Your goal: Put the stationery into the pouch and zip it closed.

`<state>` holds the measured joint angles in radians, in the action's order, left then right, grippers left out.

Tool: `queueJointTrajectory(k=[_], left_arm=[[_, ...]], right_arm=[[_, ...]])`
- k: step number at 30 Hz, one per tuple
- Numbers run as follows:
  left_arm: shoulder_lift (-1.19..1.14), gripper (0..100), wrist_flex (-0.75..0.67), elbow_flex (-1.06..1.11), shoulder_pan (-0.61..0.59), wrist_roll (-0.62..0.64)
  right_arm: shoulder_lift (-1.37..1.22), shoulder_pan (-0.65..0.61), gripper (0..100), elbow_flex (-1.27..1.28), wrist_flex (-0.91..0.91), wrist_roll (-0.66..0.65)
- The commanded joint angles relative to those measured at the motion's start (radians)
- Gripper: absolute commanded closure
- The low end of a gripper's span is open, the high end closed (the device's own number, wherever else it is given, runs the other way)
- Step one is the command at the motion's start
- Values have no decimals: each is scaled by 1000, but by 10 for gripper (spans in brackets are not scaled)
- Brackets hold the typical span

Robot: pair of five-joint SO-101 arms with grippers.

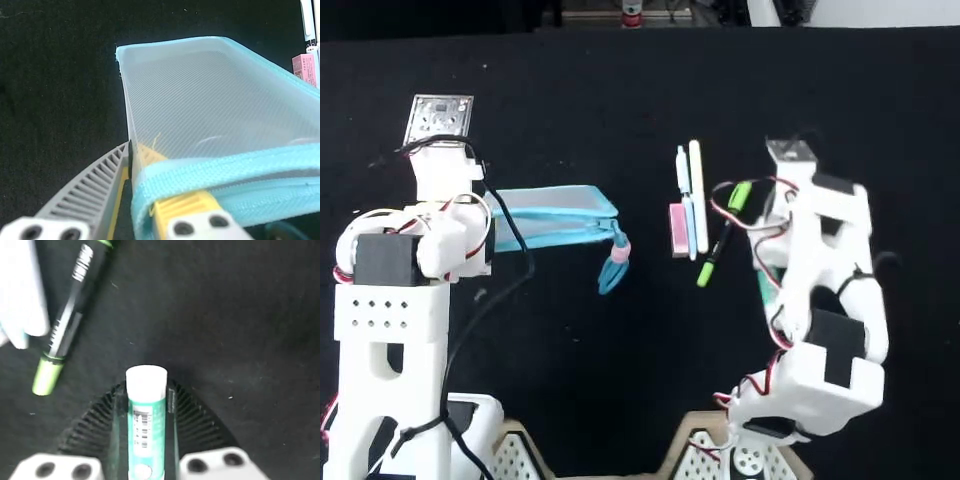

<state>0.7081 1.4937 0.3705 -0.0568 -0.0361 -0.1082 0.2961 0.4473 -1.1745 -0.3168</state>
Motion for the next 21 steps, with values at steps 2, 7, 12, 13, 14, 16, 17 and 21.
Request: queueJointTrajectory(k=[2, 7, 12, 13, 14, 16, 17, 21], left_arm=[[-2, 970, -8, 16, 4, 14], [-2, 970, -8, 16, 4, 14], [-2, 970, -8, 16, 4, 14], [-2, 970, -8, 16, 4, 14], [-2, 970, -8, 16, 4, 14], [-2, 970, -8, 16, 4, 14], [-2, 970, -8, 16, 4, 14], [-2, 970, -6, 16, 4, 14]], right_arm=[[64, 31, 953, 28, 12, -71], [62, 25, 840, 47, -31, -147], [62, 25, 840, 45, -31, -201], [62, 21, 840, 42, -31, -206], [62, 21, 840, 39, -31, -206], [62, 21, 840, 39, -31, -207], [62, 21, 840, 42, -31, -207], [62, 31, 840, 45, -23, -279]])
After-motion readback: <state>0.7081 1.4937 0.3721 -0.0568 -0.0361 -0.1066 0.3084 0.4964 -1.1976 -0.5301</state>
